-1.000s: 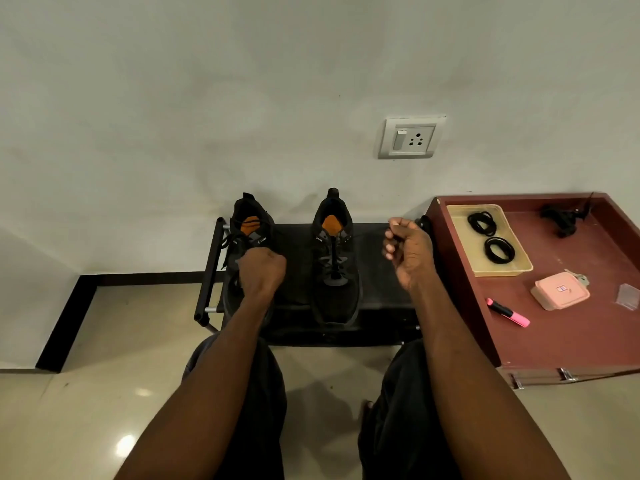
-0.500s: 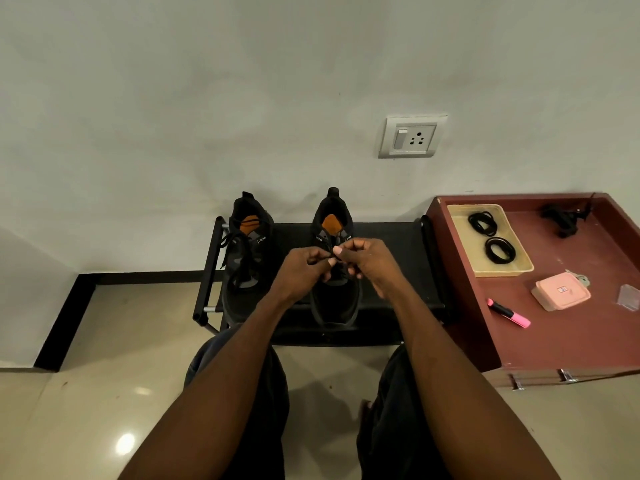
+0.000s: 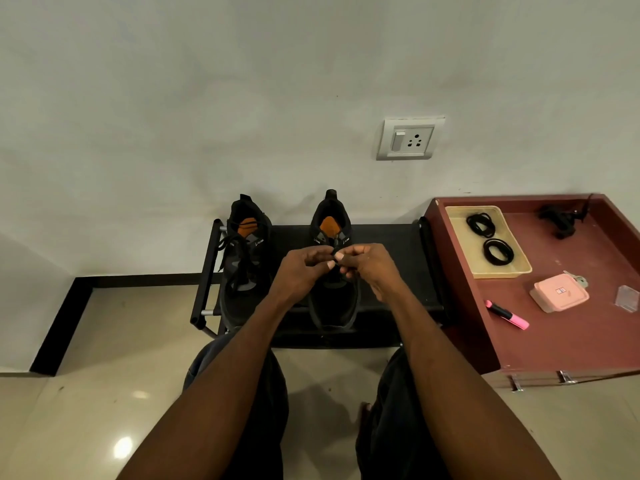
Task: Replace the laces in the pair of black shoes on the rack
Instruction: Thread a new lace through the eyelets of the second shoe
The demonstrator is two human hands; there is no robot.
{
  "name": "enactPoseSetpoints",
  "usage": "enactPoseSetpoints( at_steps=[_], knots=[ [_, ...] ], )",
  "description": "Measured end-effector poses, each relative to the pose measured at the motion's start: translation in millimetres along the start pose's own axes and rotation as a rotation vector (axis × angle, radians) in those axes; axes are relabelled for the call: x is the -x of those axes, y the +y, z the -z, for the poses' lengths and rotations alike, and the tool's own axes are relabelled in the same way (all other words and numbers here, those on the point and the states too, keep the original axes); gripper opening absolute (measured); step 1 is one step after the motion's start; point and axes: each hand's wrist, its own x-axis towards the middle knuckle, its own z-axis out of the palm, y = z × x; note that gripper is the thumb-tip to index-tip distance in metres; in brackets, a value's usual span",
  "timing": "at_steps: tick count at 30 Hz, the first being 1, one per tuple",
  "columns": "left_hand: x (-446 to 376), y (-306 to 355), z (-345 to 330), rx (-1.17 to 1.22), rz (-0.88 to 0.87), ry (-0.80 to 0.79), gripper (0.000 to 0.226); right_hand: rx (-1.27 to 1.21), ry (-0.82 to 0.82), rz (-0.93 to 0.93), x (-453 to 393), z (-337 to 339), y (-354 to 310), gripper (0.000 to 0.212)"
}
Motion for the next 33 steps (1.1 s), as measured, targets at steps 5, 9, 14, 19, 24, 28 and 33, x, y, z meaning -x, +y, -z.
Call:
enactPoseSetpoints(
  at_steps=[5,9,14,19,24,28,33],
  knots=[
    [-0.8,-1.7,-5.8,0.040,-0.036,0.059,0.022,0.014,-0.008,-0.034,-0.1,-1.2,-1.7,0.028],
    [-5.3,-4.1,-6.0,0.023,-0.022,0.096,0.019,0.002,-0.049,-0.054,-3.9,-1.3,-2.0,0.033],
    [-15.0,-10.0,-7.9,-0.085,-0.019,0.243,0.012,0.181,0.147,0.061,-19.8,-6.3,2.4,0.021],
    [-23.9,-17.4,-13.1,-0.258,-0.029,0.346,0.013,0.641,0.015,0.184,-34.0,-1.8,11.7,0.062],
    [-32.2,-24.7,-21.2,-0.457,-0.134,0.306,0.014,0.773,-0.077,0.169,-32.0,-5.0,8.7,0.063],
    [-36.7,-29.3,-29.7,-0.550,-0.238,0.293,0.015,0.714,0.017,0.201,-33.0,0.4,9.0,0.061],
    [-44.1,-30.9,-33.2,-0.738,-0.292,0.300,0.011,0.563,0.080,0.165,-32.6,7.3,11.0,0.051]
  ],
)
